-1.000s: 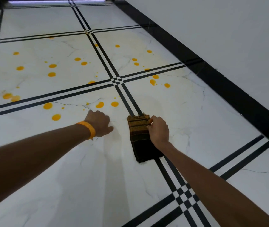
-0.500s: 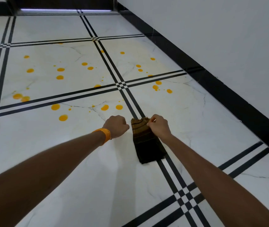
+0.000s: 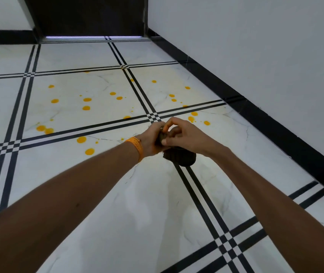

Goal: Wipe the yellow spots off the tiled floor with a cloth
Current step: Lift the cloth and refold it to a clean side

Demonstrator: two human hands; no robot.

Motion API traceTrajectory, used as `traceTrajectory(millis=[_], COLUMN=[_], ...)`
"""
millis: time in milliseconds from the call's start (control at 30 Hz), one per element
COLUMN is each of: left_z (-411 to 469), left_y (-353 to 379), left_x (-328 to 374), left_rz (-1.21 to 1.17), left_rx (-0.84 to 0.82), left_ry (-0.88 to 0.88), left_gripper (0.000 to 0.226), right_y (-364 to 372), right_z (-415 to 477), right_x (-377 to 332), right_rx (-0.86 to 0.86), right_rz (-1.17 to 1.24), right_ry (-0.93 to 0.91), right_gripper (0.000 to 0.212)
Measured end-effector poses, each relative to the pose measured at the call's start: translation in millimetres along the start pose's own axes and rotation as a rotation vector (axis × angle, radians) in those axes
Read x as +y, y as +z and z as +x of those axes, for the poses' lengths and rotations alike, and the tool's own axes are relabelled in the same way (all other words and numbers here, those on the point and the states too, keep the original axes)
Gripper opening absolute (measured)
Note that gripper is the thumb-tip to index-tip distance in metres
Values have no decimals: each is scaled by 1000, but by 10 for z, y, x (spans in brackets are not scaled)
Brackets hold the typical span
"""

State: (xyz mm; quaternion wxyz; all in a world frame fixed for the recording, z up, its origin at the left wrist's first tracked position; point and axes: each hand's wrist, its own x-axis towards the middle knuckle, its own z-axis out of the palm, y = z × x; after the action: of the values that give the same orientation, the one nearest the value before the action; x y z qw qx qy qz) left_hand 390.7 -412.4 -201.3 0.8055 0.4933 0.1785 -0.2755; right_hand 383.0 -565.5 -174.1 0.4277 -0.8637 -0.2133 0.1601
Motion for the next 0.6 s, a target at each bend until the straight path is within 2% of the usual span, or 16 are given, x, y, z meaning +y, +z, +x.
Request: traceTrajectory(millis=[33, 100, 167, 200, 233, 300, 367, 467, 533, 600], left_z=[-41, -123, -144, -190, -224, -279, -299, -260, -268, -292], left_y=[6, 1, -58, -56, -36, 57, 149, 206, 221, 223], left_x=[35, 17, -10, 4, 34, 88, 82, 24, 33, 64], left_rz=[50, 385, 826, 921, 902, 698, 626, 707, 661, 645], left_rx=[54, 232, 454, 440, 323, 27, -142, -125, -74, -36], left_ry=[0, 24, 257, 387, 446, 374, 295, 342, 390, 397], left_gripper=[31, 35, 30, 25, 22, 24, 19, 30, 29, 19], right_y=[-63, -202, -318, -350, -381, -446, -523, -643, -732, -807], right_z=[-16, -26, -3, 19, 35, 73, 84, 80, 79, 63], right_x=[-15, -53, -128, -165, -204, -227, -239, -293, -311, -306], right_rx=[-26, -37, 15, 45, 74, 133, 182, 265, 291, 241], right_rz=[-77, -293, -404, -400, -383, -336, -293, -337, -454, -582], right_ry=[26, 79, 25, -30, -81, -144, -171, -165, -86, 85], right_gripper=[41, 50, 37, 30, 27, 23, 19, 10, 33, 59])
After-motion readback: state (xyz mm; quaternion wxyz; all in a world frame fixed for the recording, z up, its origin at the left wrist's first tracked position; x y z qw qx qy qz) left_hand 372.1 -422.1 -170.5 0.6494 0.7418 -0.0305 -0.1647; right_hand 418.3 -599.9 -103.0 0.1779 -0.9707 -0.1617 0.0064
